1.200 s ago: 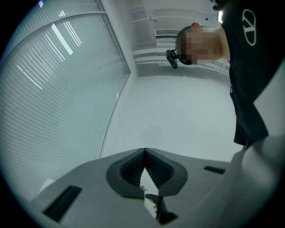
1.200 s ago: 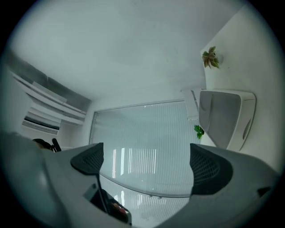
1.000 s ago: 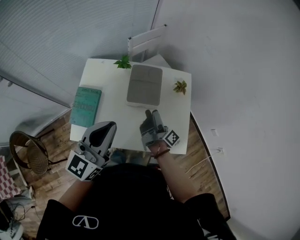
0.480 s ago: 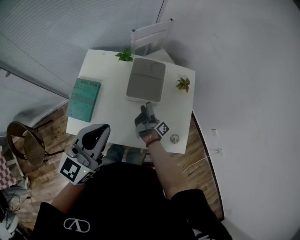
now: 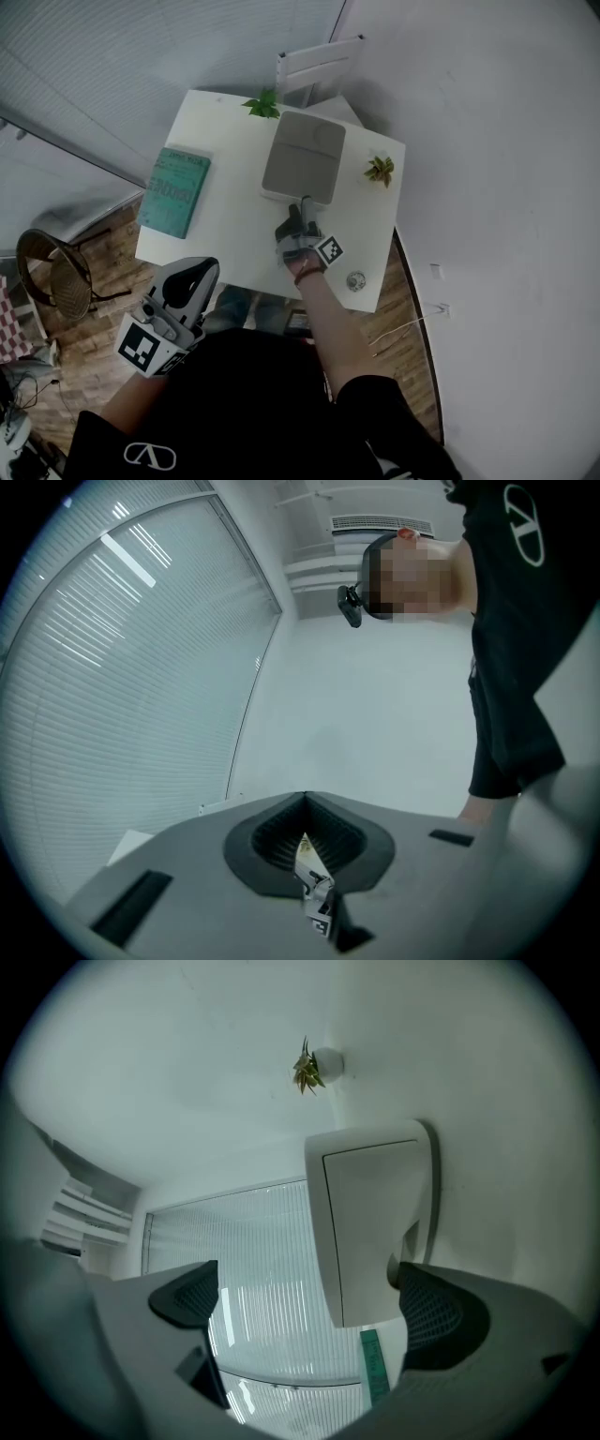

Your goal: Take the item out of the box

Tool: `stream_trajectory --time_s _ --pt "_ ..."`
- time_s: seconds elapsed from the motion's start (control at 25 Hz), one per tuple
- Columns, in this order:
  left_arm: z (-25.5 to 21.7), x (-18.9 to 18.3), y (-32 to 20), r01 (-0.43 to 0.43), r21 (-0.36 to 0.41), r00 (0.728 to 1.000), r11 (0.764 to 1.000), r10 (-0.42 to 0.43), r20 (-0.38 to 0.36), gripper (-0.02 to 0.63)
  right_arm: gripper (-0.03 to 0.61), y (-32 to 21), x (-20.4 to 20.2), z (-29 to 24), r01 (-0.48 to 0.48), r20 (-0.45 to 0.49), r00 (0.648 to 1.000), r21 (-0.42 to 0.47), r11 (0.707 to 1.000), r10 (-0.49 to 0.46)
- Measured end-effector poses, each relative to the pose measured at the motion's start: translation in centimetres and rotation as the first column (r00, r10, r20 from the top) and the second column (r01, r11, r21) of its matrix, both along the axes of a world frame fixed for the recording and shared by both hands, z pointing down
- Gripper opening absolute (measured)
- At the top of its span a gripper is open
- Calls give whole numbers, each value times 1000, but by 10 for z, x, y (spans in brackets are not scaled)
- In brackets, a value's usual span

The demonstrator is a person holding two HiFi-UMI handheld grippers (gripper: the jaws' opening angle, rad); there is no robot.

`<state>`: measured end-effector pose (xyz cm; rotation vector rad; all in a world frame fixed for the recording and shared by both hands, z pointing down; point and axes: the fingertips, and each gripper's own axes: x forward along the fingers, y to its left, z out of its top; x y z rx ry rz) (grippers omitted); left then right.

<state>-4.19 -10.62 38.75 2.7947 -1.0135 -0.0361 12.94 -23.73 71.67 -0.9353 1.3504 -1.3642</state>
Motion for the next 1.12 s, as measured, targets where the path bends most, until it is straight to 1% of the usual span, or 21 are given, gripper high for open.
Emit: stream_trajectory --time_s 0.08,0.24,0.36,0.52,0.8,0.96,1.12 --pt "2 1 1 2 -5 1000 1000 -2 1 5 584 -4 0 -1 1 5 1000 7 1000 -1" --pt "-5 5 -3 10 6 999 1000 -10 -32 5 584 -12 1 0 -1 11 1000 14 1000 1" --pt "7 2 3 -1 -23 1000 1000 1 -4 5 583 -14 5 3 -18 23 1000 16 1000 17" --pt "26 -3 9 -11 -71 999 997 14 36 5 583 -16 6 6 -16 31 999 27 1000 15" --pt "30 -2 9 -14 -81 999 997 18 43 5 574 -18 4 2 -5 38 999 45 999 3" --pt "25 0 6 -6 -63 1000 998 8 30 5 574 -17 3 2 -1 41 999 53 999 -1" --pt "32 0 10 -15 -86 999 996 19 43 5 574 -17 4 2 -1 43 999 57 998 -1"
